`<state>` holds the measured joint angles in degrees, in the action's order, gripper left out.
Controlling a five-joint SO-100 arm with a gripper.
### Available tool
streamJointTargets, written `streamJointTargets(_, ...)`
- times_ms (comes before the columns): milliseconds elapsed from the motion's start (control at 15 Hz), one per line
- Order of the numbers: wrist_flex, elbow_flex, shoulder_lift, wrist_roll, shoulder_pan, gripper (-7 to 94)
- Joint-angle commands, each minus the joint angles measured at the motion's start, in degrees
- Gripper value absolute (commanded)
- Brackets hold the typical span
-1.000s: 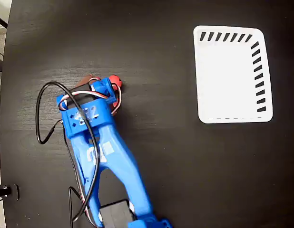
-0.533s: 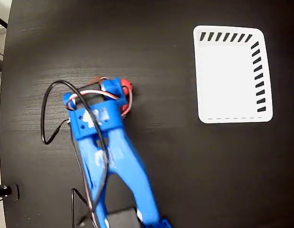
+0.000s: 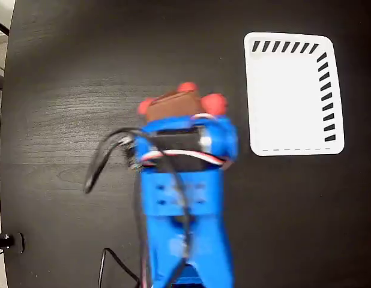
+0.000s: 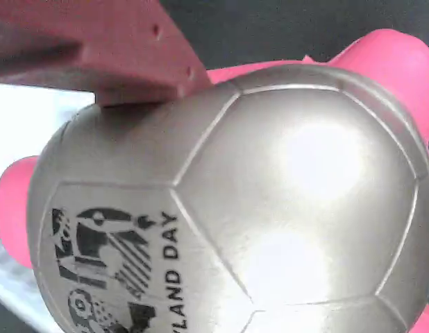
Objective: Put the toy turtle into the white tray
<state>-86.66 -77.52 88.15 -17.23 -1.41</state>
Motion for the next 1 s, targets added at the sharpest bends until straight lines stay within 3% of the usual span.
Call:
streamJointTargets(0,-1.93,10.72,3.34,2.55,-7.03,-1)
streamJointTargets(200,-2.37,22.50,-4.13,10.90,-13.62,-1)
streamJointTargets(600,-4.22,42.63,-22.41,17.58,-23.12,-1)
streamJointTargets(933,-4.83,56.25,-35.68,24.26,-26.10,-1)
